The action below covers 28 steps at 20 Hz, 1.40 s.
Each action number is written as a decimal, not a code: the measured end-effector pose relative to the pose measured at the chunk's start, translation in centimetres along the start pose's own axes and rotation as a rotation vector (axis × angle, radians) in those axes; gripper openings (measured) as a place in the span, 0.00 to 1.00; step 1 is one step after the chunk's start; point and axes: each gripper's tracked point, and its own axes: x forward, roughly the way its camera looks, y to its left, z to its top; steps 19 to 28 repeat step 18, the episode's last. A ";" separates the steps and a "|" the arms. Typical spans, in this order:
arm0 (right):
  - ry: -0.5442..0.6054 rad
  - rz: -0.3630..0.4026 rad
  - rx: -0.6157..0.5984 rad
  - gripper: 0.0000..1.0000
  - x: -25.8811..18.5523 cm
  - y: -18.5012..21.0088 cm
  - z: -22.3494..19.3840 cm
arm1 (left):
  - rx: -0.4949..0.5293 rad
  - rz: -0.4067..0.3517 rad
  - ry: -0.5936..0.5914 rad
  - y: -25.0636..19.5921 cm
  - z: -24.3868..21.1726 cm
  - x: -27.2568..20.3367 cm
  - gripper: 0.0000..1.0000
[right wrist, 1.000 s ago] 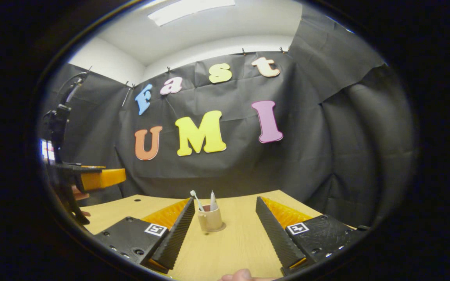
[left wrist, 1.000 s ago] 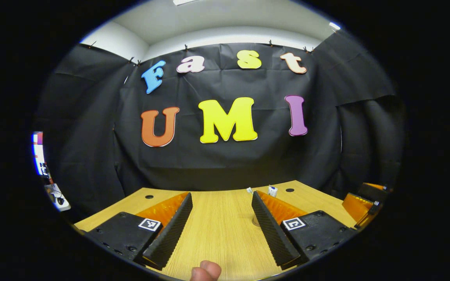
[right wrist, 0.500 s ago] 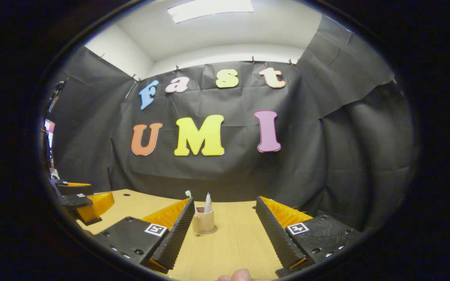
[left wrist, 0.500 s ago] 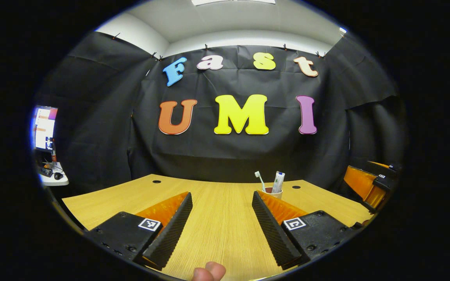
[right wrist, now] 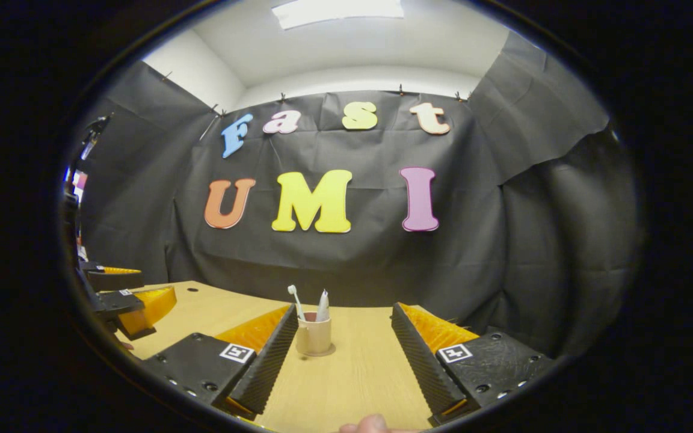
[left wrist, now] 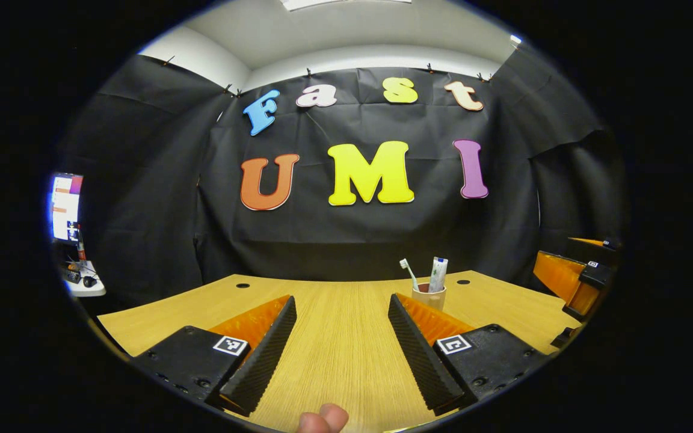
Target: Put the toothbrush and toothpaste on the desktop into the cup, then pick up the cup and place it on the coaster on the desktop.
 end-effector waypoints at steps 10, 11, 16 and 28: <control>0.021 -0.002 0.039 0.95 1.2 0.4 -1.2 | 0.036 -0.027 -0.032 -0.7 1.4 1.2 0.98; 0.019 0.000 0.039 0.95 1.4 0.5 -1.1 | 0.037 -0.029 -0.034 -0.8 1.5 1.2 0.98; 0.007 0.018 0.022 0.95 1.2 0.7 -0.7 | 0.041 -0.027 -0.028 -1.0 1.8 1.7 0.98; 0.004 0.017 0.028 0.95 1.2 0.5 -0.8 | 0.038 -0.033 -0.029 -1.4 1.8 1.7 0.98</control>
